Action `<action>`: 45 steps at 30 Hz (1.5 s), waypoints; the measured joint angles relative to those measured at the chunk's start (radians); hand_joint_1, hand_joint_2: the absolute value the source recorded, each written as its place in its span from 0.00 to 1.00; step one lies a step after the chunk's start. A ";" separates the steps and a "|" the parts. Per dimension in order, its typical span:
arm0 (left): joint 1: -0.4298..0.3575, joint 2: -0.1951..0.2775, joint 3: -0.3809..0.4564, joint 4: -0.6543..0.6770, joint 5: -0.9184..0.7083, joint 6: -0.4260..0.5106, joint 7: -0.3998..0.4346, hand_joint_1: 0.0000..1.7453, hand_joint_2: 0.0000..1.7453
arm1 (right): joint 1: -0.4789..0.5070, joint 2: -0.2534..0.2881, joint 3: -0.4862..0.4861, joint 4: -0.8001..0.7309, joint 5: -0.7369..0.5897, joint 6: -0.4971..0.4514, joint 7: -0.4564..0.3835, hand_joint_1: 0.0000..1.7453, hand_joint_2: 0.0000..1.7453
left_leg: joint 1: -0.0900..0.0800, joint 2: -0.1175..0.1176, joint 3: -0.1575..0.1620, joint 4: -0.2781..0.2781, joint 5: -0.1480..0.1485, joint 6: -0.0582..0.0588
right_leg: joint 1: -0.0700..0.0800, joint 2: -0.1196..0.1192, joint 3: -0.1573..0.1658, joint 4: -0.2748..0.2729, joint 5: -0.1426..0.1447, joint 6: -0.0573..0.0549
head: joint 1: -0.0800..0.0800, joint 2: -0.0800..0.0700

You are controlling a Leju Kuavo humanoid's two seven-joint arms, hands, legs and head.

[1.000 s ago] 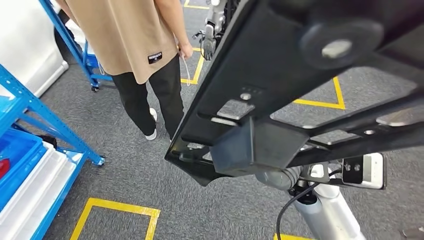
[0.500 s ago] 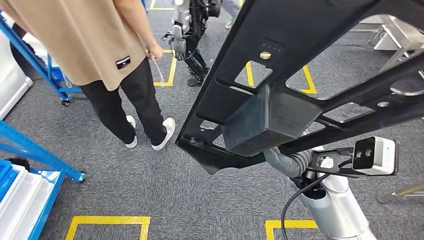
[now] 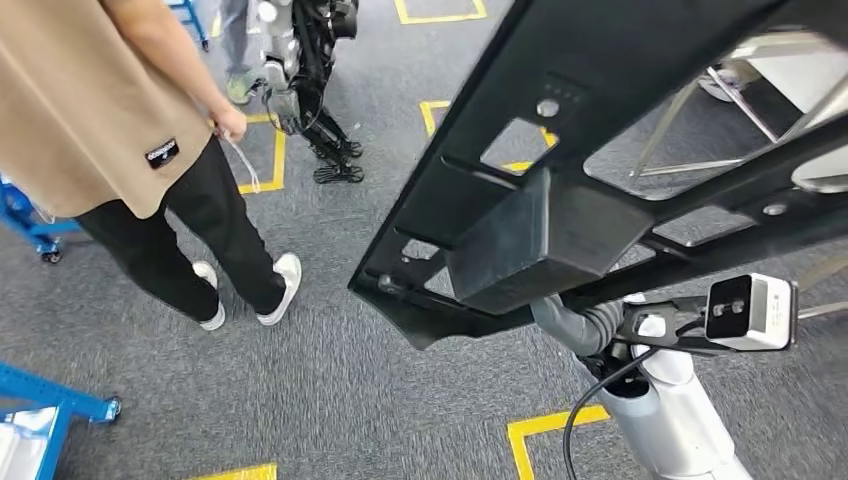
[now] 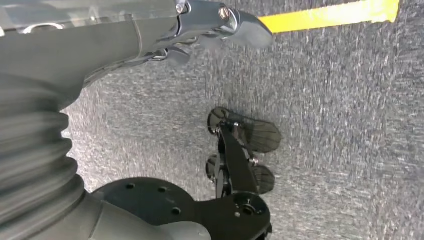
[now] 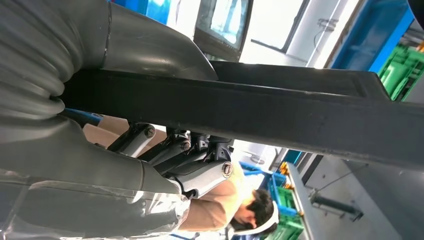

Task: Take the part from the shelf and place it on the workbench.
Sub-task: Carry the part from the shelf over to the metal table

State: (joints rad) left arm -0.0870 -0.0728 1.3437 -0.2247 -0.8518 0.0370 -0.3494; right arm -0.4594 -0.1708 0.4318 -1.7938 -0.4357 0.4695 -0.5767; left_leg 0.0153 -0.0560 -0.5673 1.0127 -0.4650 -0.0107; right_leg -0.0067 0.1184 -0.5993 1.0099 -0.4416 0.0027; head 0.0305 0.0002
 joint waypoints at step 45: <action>-0.004 -0.012 0.001 0.000 0.010 -0.003 0.003 0.00 1.00 | 0.005 -0.005 0.037 0.015 -0.050 -0.072 0.055 1.00 1.00 | -0.015 0.151 0.016 -0.011 -0.012 0.015 | 0.022 -0.187 0.011 -0.007 -0.011 -0.005 | 0.005 0.000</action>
State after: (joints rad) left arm -0.0907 -0.0851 1.3451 -0.2243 -0.8415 0.0340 -0.3465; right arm -0.4548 -0.1755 0.4690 -1.7790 -0.4854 0.3977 -0.5220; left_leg -0.0001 0.0953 -0.5511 1.0019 -0.4765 0.0044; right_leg 0.0154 -0.0689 -0.5879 1.0032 -0.4525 -0.0022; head 0.0359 0.0000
